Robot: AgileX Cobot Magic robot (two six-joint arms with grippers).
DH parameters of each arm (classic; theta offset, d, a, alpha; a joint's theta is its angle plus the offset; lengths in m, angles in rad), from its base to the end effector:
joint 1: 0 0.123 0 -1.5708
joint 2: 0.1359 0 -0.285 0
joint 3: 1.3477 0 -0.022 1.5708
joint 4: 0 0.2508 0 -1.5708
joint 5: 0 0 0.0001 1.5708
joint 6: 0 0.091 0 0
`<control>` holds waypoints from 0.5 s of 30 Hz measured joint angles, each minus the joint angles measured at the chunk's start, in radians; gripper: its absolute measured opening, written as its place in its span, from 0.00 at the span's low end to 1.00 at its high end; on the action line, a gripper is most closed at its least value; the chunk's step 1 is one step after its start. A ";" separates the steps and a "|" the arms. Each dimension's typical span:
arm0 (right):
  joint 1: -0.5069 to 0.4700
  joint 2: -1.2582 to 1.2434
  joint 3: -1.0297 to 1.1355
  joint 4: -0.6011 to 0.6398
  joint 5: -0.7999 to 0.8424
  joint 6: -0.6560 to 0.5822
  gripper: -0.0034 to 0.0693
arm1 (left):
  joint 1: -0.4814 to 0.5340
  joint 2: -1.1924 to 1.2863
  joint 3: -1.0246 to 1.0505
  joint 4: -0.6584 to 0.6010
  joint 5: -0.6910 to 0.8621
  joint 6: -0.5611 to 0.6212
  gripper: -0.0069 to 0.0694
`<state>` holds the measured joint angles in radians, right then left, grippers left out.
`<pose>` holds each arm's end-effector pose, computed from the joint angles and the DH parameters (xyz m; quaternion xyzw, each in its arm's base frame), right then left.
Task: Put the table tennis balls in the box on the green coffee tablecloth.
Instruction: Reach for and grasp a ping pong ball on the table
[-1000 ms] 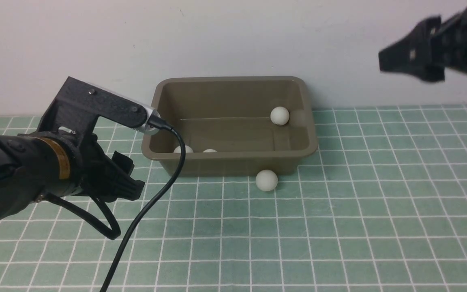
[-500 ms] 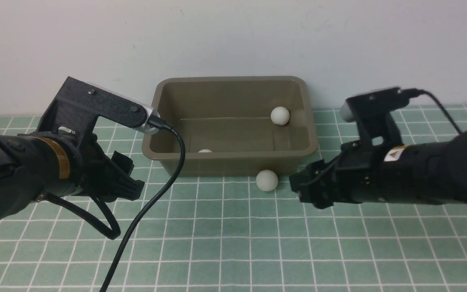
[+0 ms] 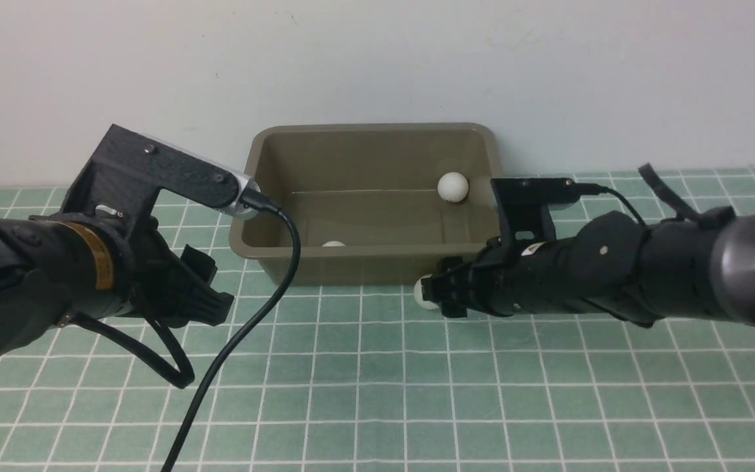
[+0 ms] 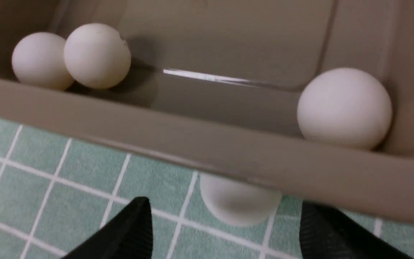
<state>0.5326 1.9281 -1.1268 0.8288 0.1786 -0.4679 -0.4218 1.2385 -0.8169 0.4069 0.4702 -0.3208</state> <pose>0.3379 0.2131 0.1595 -0.1070 0.9253 0.2090 0.2978 0.2372 -0.0885 0.2785 0.1785 0.9005 0.0090 0.3964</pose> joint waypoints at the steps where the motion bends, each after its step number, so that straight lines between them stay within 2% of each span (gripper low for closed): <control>1: 0.000 0.014 -0.009 0.003 -0.005 0.000 0.73 | 0.000 0.000 0.000 0.000 0.000 0.002 0.63; 15: 0.000 0.060 -0.015 0.036 -0.055 0.000 0.73 | 0.000 0.000 0.000 0.000 0.000 0.003 0.63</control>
<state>0.5326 1.9883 -1.1417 0.8645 0.1233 -0.4679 -0.4218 1.2385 -0.8169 0.4069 0.4702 -0.3173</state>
